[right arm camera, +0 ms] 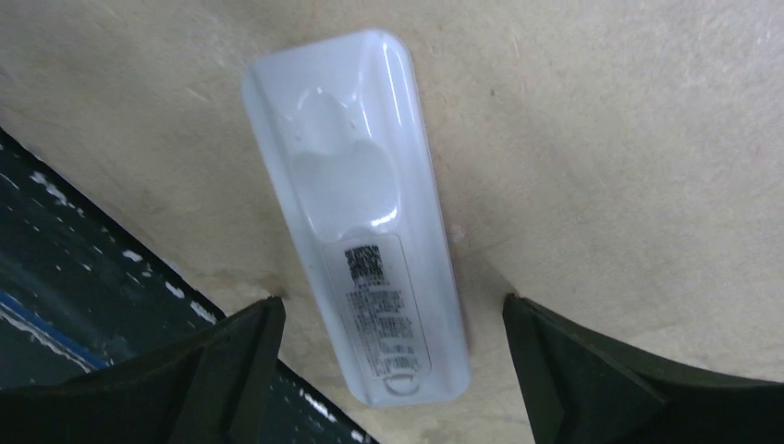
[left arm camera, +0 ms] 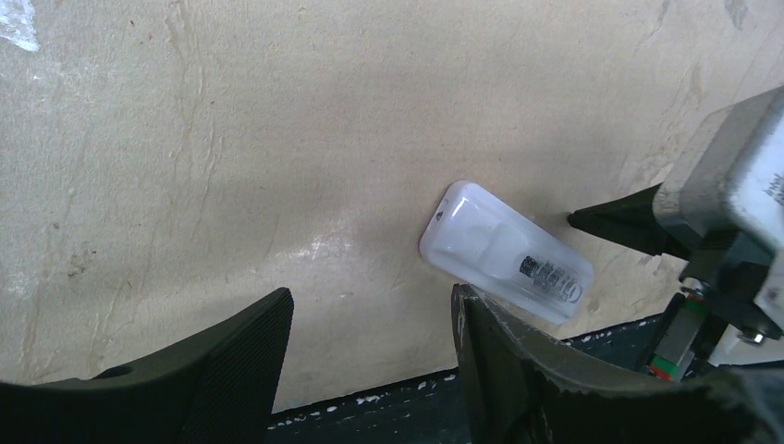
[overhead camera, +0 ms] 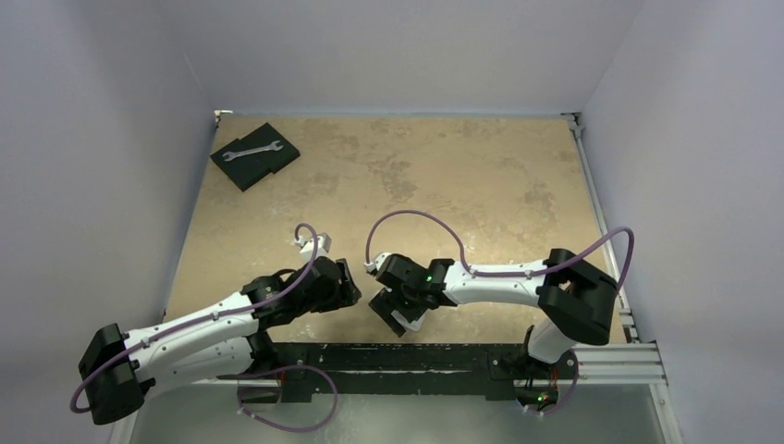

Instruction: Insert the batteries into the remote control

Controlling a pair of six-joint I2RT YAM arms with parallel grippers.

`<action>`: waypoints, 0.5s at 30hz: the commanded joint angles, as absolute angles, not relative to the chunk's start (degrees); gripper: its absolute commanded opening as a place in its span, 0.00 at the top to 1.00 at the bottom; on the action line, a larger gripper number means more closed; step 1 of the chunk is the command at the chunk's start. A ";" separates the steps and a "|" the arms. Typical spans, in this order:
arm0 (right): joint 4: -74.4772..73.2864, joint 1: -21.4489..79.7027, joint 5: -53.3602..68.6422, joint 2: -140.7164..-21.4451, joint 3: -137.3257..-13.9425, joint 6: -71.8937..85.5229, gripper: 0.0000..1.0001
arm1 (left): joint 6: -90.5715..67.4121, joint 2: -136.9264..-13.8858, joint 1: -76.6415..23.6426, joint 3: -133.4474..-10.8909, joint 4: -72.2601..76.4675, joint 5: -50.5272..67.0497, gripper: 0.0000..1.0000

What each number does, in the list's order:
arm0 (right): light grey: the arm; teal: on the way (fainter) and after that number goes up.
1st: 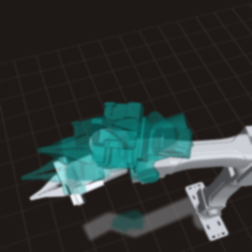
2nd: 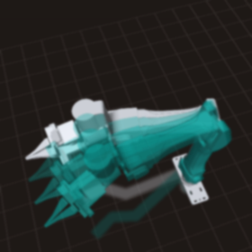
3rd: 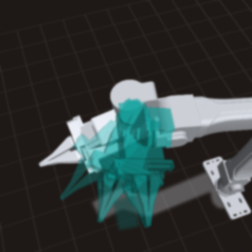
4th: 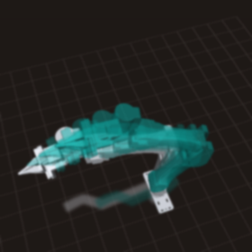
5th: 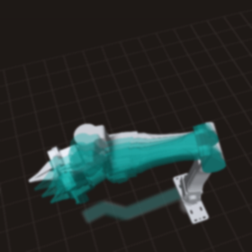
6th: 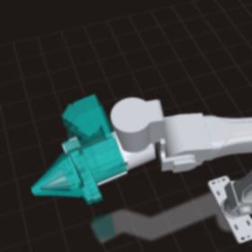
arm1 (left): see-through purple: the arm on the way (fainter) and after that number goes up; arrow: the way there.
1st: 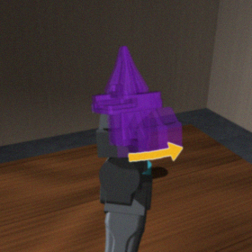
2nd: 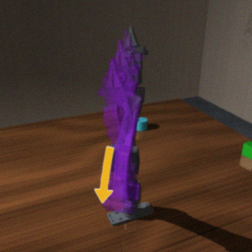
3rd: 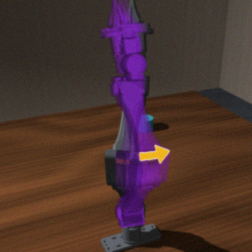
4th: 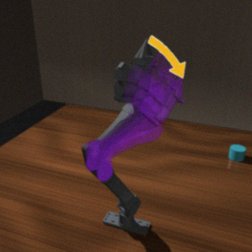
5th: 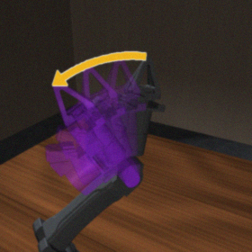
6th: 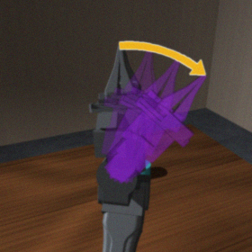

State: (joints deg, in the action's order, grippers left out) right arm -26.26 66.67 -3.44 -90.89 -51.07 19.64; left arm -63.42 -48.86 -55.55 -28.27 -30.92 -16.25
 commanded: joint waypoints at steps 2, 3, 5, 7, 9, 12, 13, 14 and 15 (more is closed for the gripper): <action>-24.80 66.43 -3.13 -91.34 -50.57 20.65 0.04 | -62.49 -49.05 -55.64 -30.25 -29.41 -16.26 0.37; -24.71 66.40 -2.96 -91.77 -50.57 20.65 0.06 | -62.59 -49.04 -55.69 -30.18 -29.38 -16.26 0.37; -24.41 66.44 -2.20 -92.58 -50.53 20.65 0.11 | -62.66 -49.22 -55.69 -30.06 -29.33 -16.19 0.37; -24.14 66.45 -1.46 -93.25 -50.38 20.74 0.17 | -62.75 -49.28 -55.69 -29.98 -29.14 -16.08 0.37; -23.84 66.43 -1.01 -93.66 -50.21 20.82 0.22 | -62.91 -49.31 -55.70 -29.89 -29.10 -16.02 0.37; -23.92 66.36 -1.12 -93.56 -50.10 20.83 0.29 | -63.02 -49.16 -55.67 -29.67 -28.95 -16.00 0.37; -24.04 66.36 -1.26 -93.52 -50.16 20.85 0.31 | -63.02 -49.13 -55.67 -29.69 -28.97 -16.00 0.37; -24.16 66.36 -1.38 -93.54 -50.23 20.91 0.34 | -63.03 -49.13 -55.65 -29.67 -28.95 -16.00 0.37; -24.35 66.36 -1.48 -93.52 -50.27 20.92 0.37 | -63.02 -49.21 -55.68 -29.69 -29.00 -16.00 0.37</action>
State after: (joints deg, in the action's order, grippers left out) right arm -25.21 66.30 -3.38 -91.77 -51.07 19.92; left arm -63.44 -49.19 -55.55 -28.27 -30.61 -16.19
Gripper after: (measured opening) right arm 0.674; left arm 0.630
